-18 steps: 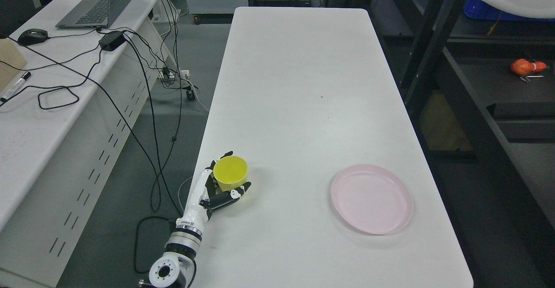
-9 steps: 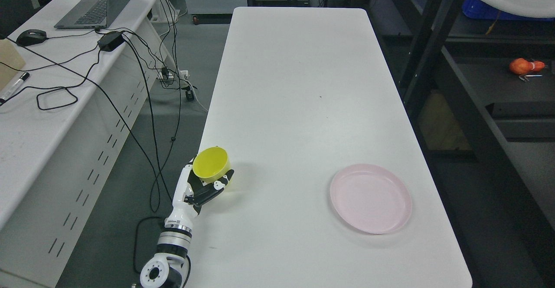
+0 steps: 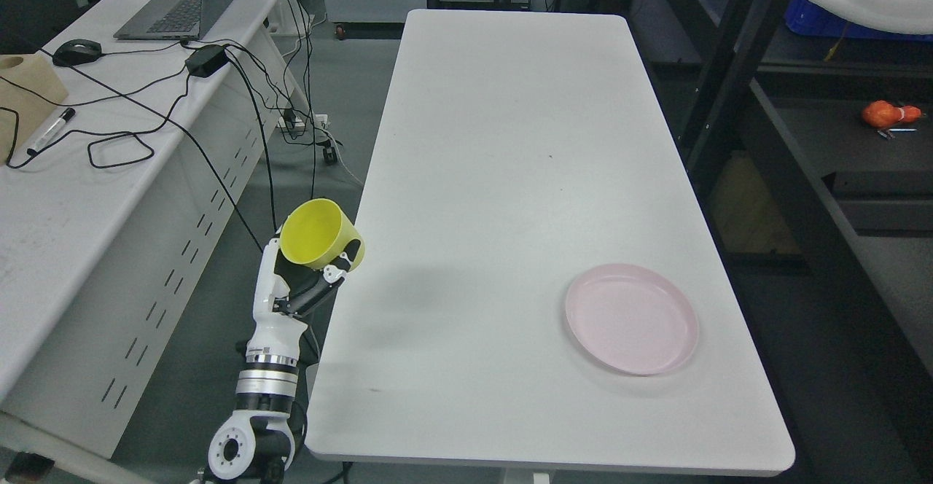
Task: Place yellow IKEA cup on middle right shelf
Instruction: 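Lift the yellow cup off the table with the left hand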
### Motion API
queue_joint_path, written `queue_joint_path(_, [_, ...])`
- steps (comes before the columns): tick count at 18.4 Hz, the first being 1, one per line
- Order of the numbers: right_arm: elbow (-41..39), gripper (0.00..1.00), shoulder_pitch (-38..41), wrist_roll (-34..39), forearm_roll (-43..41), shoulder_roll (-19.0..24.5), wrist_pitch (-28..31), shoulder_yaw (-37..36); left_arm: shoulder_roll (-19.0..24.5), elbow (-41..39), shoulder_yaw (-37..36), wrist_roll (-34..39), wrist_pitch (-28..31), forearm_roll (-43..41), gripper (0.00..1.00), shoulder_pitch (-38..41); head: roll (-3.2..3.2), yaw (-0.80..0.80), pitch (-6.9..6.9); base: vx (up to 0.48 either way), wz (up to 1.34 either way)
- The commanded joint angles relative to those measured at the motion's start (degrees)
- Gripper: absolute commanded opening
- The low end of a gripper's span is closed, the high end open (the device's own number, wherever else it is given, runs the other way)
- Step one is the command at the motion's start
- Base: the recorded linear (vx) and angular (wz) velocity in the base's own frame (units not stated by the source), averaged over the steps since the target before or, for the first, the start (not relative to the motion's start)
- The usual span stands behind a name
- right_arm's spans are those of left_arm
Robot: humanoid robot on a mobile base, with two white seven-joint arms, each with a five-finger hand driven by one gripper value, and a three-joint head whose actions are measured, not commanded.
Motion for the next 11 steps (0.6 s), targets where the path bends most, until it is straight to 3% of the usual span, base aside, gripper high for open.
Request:
queue_joint_path(1, [0.01,0.99,0.8,-0.05,-1.41,-1.0,0.03,0.97,1.01,-9.99,-0.5,0.0,0.13,0.94,0.0,0.24,0.0,0.0,0.0,-0.165,0.09])
queue_joint_path(11, [0.01,0.99,0.8,-0.05,-1.41,-1.0,0.03,0.97,1.01,-9.63,-1.74,0.17,0.22,0.94,0.01,2.52,0.0,0.0,0.0,-0.236,-0.08])
